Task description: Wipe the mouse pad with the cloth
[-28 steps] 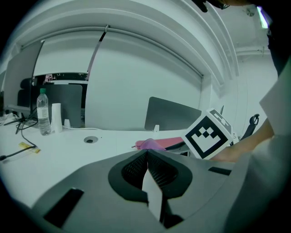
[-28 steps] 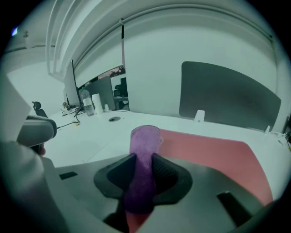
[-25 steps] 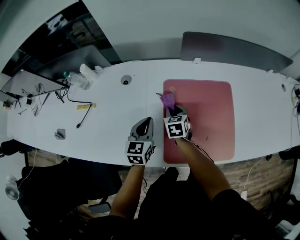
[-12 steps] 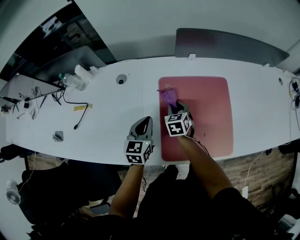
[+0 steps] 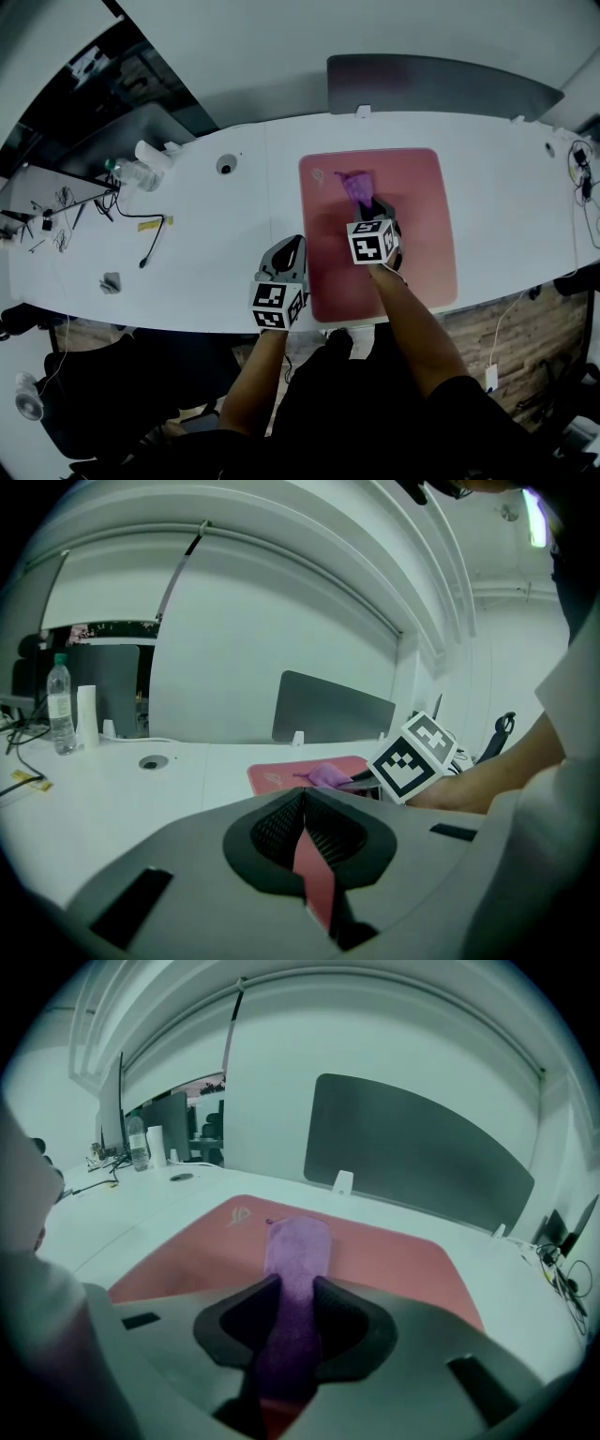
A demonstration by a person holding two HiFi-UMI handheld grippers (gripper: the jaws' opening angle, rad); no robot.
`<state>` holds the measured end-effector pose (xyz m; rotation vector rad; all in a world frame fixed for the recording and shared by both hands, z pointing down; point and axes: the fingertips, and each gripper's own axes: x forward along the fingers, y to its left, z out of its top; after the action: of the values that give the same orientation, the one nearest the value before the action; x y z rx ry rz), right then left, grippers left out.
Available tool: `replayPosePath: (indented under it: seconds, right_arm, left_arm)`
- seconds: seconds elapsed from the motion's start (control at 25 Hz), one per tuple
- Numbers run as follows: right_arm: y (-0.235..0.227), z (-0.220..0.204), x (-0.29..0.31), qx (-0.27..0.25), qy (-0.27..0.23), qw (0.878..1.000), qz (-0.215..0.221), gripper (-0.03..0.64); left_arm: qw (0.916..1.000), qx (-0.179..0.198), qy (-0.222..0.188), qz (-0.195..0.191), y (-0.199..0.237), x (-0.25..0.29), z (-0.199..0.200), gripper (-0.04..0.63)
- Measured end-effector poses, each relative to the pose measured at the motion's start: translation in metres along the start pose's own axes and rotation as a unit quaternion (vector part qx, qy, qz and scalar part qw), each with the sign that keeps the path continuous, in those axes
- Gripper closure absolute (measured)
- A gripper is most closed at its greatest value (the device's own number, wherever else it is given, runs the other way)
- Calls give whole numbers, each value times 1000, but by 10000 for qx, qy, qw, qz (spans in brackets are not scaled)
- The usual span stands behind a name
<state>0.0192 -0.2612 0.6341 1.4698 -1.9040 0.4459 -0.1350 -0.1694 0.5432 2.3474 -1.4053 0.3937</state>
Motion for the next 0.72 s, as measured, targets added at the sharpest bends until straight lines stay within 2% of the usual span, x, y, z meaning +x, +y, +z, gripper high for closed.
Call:
replayPosePath:
  seconds: [0.72]
  right_arm:
    - [-127,-41,-18,77,230,9959,-875,495]
  left_arm:
    - [9998,73,-69,-180,-31,17,8,574]
